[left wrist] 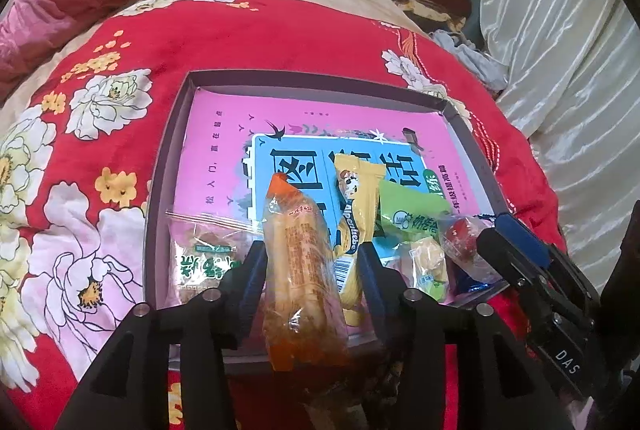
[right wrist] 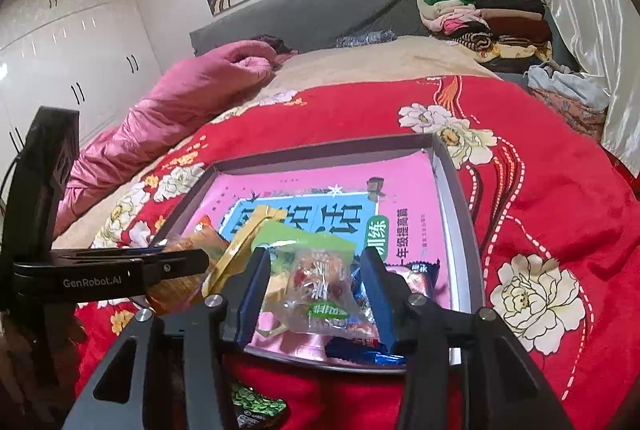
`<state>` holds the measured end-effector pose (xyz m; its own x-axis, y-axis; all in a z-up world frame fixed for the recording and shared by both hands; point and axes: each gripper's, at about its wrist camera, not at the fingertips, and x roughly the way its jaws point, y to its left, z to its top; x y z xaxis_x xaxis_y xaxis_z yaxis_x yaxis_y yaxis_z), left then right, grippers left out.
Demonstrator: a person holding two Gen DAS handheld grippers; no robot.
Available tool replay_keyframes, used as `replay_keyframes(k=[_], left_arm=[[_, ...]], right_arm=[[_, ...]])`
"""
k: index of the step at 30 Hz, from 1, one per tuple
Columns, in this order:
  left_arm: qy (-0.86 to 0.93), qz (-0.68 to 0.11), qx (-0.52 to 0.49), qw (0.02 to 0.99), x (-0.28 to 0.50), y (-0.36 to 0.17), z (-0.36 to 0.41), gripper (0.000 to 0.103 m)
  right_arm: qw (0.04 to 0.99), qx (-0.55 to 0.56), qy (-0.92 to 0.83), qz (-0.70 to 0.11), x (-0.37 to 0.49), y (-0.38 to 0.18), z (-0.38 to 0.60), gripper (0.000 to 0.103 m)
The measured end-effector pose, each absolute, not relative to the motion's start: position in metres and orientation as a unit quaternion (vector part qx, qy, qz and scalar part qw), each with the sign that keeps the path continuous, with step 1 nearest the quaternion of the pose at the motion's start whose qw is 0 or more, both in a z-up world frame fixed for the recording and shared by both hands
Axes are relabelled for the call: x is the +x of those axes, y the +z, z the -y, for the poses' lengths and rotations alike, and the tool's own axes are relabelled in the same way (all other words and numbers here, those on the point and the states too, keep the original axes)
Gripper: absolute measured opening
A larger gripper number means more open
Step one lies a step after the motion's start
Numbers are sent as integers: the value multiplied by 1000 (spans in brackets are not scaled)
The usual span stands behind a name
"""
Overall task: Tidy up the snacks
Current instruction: 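Release the bread bag into the tray with the left tool while the right tool releases the candy bag, then withdraw both open tools from the tray toward the remaining snacks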
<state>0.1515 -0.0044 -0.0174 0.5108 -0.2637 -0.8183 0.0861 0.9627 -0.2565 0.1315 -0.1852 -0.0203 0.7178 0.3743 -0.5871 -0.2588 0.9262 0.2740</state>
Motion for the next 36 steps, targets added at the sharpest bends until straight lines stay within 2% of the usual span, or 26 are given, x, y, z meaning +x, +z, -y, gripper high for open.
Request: replay_keyframes(k=[7,11,16,25,36], left_arm=[[-111,-481,-96,865,146,-10,4,61],[-118,-477,-98,866,142,-5,4,63],[-121,-464,-86,873,135,2,6,73],[-140,-462,-92,871,126,7,4,77],[-146,-463,-86,870,110,15,2,78]], right_arm=[[924,86,177,-329,129,-16,185,52],[924,85,181,-325,127,-13,184,52],[925,82,182,-323,124,-11,183,54],[926,74,187,-319,117,-7,182,56],[925,73,191,-319,108,-5,184,57]])
